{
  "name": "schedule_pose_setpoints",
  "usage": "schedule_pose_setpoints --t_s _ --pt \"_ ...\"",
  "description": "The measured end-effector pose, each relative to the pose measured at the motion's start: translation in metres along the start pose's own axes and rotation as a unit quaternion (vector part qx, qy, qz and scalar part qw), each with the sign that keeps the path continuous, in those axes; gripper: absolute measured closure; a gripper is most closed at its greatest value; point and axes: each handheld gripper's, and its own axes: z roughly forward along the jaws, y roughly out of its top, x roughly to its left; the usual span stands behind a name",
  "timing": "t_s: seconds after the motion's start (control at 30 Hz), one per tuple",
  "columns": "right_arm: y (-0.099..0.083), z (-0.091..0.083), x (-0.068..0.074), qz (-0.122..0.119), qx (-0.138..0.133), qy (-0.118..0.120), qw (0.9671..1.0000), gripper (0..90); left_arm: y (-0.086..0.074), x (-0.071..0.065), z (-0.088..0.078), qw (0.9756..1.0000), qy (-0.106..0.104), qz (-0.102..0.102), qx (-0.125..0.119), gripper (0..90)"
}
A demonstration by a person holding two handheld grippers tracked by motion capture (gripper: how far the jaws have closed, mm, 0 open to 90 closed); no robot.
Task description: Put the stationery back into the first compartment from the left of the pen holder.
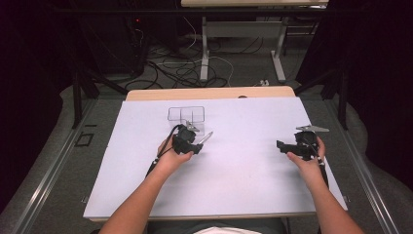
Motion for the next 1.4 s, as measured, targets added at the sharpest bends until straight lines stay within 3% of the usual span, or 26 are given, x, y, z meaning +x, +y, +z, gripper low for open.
schedule_pose_setpoints --t_s 0.23,0.63,1.07,1.4 --pt "-0.001 0.001 -0.001 0.0 0.001 -0.001 1.0 15.1 0.003 0.003 0.007 0.9997 -0.009 -0.01 0.022 64.8" --pt "-0.001 0.001 0.0 0.0 0.002 0.002 1.0 15.1 0.004 0.002 0.013 0.9991 -0.009 -0.006 0.042 75.3" --pt "-0.001 0.001 0.0 -0.001 0.001 0.0 1.0 15.1 0.005 0.003 0.013 0.9988 -0.013 0.01 0.046 77.0" --pt "0.0 0.0 0.003 -0.008 0.002 0.003 1.0 15.1 0.005 0.006 0.009 0.999 -0.018 0.007 0.04 77.3"
